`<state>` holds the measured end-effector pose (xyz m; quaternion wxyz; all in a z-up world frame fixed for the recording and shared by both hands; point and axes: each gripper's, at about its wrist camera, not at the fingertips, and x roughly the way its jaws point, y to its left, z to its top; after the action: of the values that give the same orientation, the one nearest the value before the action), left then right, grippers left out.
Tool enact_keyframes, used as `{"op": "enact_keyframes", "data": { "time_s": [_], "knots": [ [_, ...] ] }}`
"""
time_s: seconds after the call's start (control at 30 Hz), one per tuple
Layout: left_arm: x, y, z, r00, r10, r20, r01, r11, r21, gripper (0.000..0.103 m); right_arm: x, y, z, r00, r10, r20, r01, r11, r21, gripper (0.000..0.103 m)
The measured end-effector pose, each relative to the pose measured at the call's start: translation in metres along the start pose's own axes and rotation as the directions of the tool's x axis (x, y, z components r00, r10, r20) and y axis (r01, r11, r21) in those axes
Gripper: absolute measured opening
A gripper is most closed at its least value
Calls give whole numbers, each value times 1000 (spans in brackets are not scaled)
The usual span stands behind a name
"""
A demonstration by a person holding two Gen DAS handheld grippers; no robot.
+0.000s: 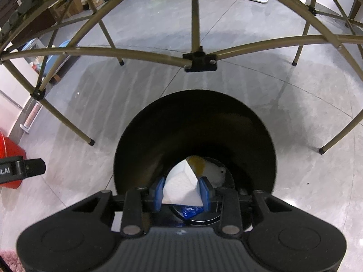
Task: Collect trash
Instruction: 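Move the right gripper over the bin and open it to drop the wedge, then raise both open grippers from the bin back toward the table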
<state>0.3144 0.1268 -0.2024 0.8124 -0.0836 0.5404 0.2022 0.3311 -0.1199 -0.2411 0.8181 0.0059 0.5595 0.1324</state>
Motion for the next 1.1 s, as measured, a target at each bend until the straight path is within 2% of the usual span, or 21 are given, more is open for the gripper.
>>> {"op": "enact_keyframes", "data": {
  "time_s": [0.33, 0.53, 0.6, 0.67, 0.77, 0.83, 0.9, 1.1],
  "knots": [
    [-1, 1, -1, 1000, -4, -1, 4, 1000, -1, 103, 13, 6, 1, 1000, -13, -19, 14, 1000, 4, 33],
    [-1, -2, -1, 1000, -8, -2, 8, 1000, 15, 103, 13, 6, 2, 1000, -23, -15, 23, 1000, -6, 37],
    [-2, -4, -1, 1000, -9, -1, 9, 1000, 18, 103, 13, 4, 3, 999, -33, -16, 33, 999, -4, 46],
    [-2, -4, -1, 1000, -9, -1, 9, 1000, 18, 103, 12, 1, 3, 999, -51, -9, 51, 999, 6, 76],
    [-2, -5, -1, 1000, -9, -3, 9, 1000, 20, 103, 10, -3, 4, 998, -59, -8, 59, 998, 14, 96],
    [-2, -7, -1, 1000, -10, -3, 10, 1000, 24, 103, 8, -5, 3, 999, -48, -10, 48, 999, 18, 97],
    [-3, -8, -1, 1000, -12, -1, 12, 1000, 28, 103, 8, -5, 2, 999, -49, -15, 49, 999, 13, 103],
    [-3, -9, -2, 1000, -14, -4, 14, 999, 34, 103, 5, -5, 2, 999, -43, -11, 43, 999, 9, 103]
  ]
}}
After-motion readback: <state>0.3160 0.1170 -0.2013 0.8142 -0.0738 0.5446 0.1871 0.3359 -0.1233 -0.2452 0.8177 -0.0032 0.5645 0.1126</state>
